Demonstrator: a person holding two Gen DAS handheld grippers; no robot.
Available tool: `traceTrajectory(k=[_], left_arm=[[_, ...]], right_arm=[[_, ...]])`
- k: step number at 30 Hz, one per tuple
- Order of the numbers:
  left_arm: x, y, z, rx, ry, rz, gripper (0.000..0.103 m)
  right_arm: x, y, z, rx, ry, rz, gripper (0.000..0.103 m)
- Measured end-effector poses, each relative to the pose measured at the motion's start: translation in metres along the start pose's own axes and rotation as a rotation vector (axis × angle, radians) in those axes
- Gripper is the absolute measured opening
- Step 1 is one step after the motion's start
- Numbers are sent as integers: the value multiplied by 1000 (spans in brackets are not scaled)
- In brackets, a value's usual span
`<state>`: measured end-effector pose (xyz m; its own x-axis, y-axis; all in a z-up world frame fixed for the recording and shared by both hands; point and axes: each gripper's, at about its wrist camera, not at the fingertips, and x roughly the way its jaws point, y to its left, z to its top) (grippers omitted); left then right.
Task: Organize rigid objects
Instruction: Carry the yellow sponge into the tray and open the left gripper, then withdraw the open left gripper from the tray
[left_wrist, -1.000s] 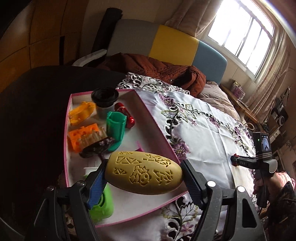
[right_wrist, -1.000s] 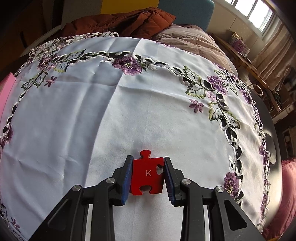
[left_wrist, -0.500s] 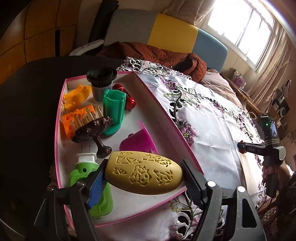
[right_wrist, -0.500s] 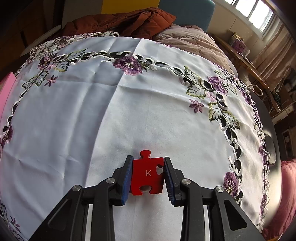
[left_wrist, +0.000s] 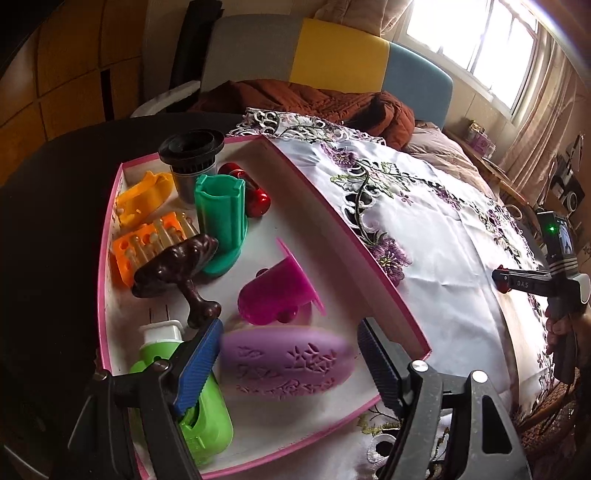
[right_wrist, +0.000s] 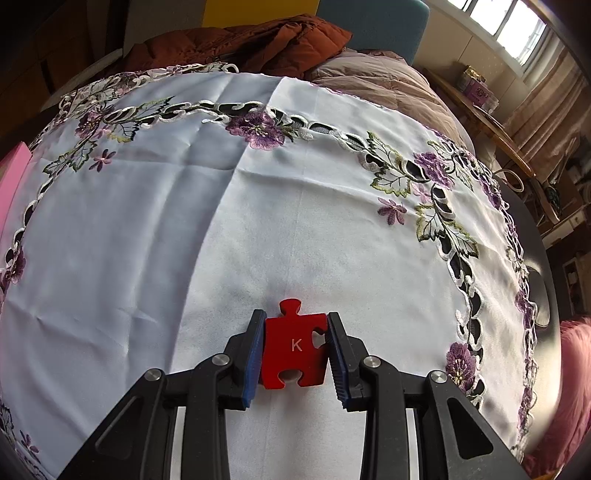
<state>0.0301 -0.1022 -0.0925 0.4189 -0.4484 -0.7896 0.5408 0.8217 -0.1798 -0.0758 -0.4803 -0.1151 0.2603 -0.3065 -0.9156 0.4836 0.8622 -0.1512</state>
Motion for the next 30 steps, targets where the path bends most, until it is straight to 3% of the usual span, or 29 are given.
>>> traceTrajectory(k=[19, 30], left_arm=[[-16, 5, 0, -9, -43, 36, 69], [-36, 10, 6, -35, -80, 120, 69]], right_arm=[[0, -1, 0, 9, 1, -1, 33], [-1, -2, 0, 12, -2, -1, 33]])
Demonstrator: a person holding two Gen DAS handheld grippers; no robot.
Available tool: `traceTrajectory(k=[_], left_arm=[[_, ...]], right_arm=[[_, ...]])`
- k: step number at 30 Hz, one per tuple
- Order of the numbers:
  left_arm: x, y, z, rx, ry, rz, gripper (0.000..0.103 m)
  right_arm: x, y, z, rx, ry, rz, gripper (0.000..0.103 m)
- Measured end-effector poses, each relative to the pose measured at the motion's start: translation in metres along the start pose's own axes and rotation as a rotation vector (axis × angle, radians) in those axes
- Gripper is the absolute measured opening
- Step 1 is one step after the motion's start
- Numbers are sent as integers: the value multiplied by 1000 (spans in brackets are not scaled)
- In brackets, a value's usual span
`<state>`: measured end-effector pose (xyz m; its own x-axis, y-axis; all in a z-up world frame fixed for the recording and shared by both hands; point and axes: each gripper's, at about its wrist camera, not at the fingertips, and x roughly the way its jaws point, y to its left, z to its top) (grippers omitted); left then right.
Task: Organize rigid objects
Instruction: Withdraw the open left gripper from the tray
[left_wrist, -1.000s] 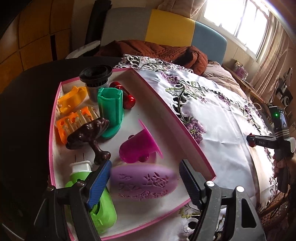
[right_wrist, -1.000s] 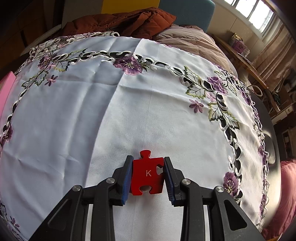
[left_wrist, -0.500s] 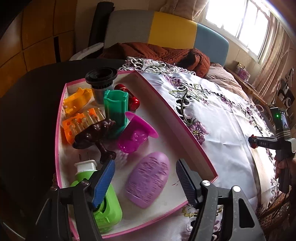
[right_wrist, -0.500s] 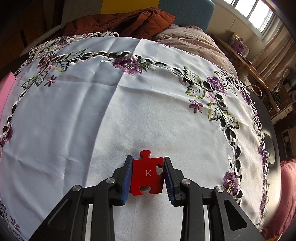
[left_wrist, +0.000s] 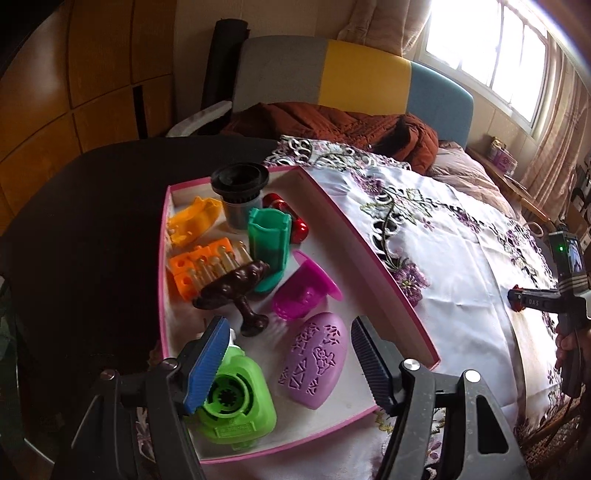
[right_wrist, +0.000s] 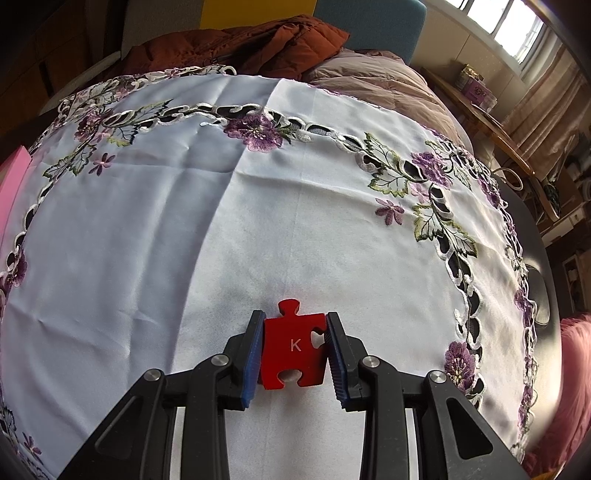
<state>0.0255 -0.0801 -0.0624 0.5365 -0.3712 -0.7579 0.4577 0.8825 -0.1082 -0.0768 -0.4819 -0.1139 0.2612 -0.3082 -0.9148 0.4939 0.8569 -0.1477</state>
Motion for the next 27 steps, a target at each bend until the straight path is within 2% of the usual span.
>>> traceTrajectory(k=[7, 13, 22, 27], left_arm=[[-8, 11, 2, -45, -11, 34, 69], [-13, 17, 0, -76, -21, 52, 69], [-15, 25, -4, -106, -19, 63, 69], [-18, 33, -6, -126, -17, 67, 69]], right_arm=[[-3, 0, 1, 8, -10, 19, 33], [-13, 14, 2, -35, -63, 66, 33], [-11, 25, 0, -69, -51, 93, 33], [-22, 32, 0, -61, -72, 182, 33]])
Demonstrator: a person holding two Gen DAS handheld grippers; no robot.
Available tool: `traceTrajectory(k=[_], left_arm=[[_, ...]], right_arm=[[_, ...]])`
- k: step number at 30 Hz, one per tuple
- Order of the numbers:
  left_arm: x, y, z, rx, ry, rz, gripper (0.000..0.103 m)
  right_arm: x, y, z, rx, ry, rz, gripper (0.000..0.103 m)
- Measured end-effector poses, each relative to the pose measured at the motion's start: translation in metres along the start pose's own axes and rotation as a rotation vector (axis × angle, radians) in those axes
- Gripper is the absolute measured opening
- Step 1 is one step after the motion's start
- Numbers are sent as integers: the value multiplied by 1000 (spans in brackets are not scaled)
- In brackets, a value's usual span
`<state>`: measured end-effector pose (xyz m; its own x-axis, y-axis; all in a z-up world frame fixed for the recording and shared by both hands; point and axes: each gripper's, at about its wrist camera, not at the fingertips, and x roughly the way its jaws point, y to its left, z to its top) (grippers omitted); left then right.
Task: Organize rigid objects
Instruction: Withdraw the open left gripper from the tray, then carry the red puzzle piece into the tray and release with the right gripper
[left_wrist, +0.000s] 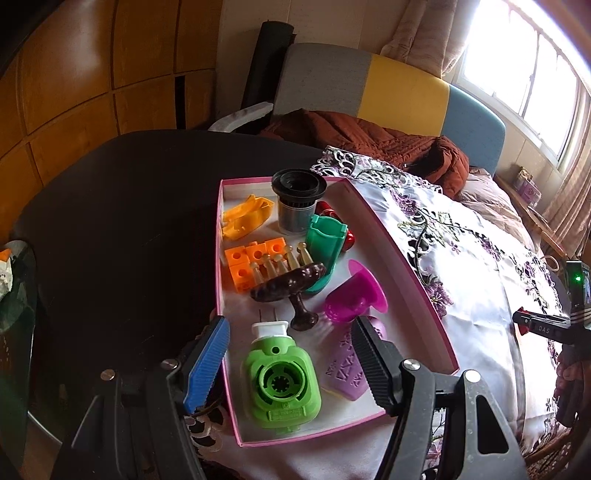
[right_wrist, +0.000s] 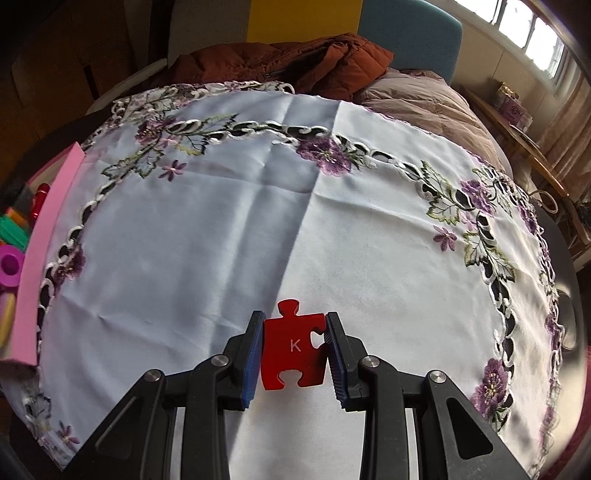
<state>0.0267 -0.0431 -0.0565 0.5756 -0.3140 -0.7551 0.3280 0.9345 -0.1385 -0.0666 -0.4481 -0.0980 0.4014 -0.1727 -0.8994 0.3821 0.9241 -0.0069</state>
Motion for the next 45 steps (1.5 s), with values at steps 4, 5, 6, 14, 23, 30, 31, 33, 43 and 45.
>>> traceTrajectory(k=[4, 5, 6, 14, 23, 30, 31, 33, 43, 45], left_arm=[[-1, 8, -1, -23, 1, 5, 69], [-1, 9, -1, -25, 1, 6, 69], [-2, 10, -1, -27, -1, 7, 69], [-6, 21, -1, -53, -8, 19, 69], [-8, 39, -4, -86, -3, 31, 69], [-7, 42, -6, -84, -1, 37, 69], [-6, 42, -6, -83, 2, 38, 69], [-3, 43, -7, -84, 13, 38, 69], [-1, 42, -8, -101, 8, 65, 70], [-3, 39, -7, -94, 1, 74, 71]], right_arm=[[-13, 29, 2, -23, -32, 91, 33], [-17, 39, 3, -35, -41, 117, 33], [-20, 51, 5, -51, -51, 143, 33], [-59, 161, 17, -250, -157, 362, 33], [-57, 241, 10, -473, -137, 426, 33], [-16, 257, 9, -496, -80, 328, 36], [-16, 255, 9, -481, -88, 340, 37], [-15, 255, 10, -466, -89, 349, 39], [-22, 257, 4, -437, -119, 361, 59], [-28, 256, 2, -420, -141, 367, 71]])
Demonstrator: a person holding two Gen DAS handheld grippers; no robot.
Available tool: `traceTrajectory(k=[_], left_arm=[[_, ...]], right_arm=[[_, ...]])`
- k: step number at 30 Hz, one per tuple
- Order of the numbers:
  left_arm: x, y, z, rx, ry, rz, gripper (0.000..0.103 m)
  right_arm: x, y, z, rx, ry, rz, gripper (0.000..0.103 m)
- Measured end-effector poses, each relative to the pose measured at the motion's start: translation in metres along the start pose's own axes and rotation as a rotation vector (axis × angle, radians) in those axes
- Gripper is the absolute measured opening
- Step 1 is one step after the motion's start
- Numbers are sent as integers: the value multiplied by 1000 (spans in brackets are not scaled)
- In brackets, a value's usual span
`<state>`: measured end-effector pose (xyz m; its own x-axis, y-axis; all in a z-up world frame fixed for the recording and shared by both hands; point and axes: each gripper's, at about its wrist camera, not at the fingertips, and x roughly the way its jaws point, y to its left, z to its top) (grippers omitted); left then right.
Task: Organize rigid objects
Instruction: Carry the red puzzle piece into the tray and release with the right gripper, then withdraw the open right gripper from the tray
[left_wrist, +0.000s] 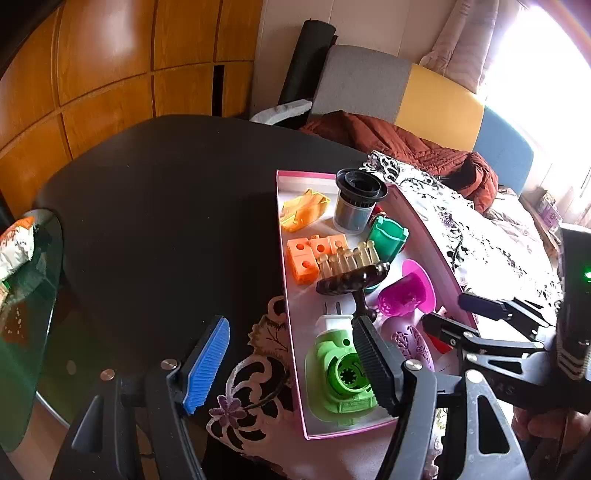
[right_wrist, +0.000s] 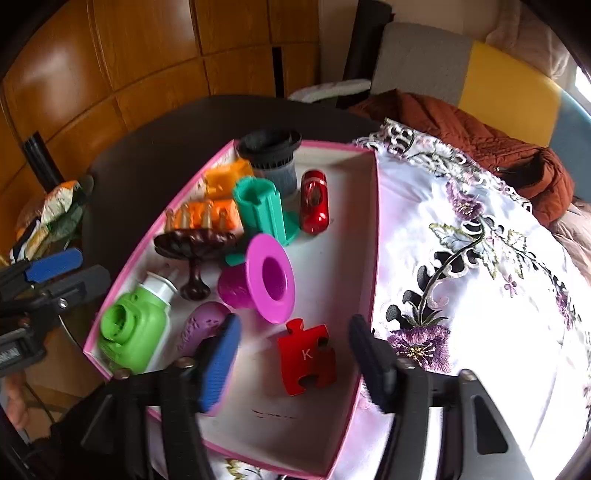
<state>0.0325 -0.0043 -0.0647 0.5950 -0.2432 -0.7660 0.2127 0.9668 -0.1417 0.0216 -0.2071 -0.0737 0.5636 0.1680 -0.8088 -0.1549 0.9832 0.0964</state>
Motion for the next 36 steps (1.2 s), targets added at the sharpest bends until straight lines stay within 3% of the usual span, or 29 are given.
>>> traceTrajectory(k=[3, 9, 15, 20, 26, 36], left_arm=[[-4, -4, 0, 8, -11, 7, 71], [-18, -16, 1, 42, -58, 34, 78], [-30, -27, 1, 53, -89, 95, 80], [-37, -33, -2, 58, -102, 139, 80], [-46, -37, -6, 56, -142, 137, 78], [-50, -36, -9, 32, -123, 98, 76]], right_arm=[[-11, 0, 0, 33, -38, -9, 86], [-34, -2, -5, 129, -112, -38, 103], [-47, 1, -18, 176, -135, -64, 103], [-58, 8, -27, 142, -174, -149, 103], [-78, 11, -32, 143, -242, -203, 103], [-85, 10, -36, 175, -235, -204, 103]])
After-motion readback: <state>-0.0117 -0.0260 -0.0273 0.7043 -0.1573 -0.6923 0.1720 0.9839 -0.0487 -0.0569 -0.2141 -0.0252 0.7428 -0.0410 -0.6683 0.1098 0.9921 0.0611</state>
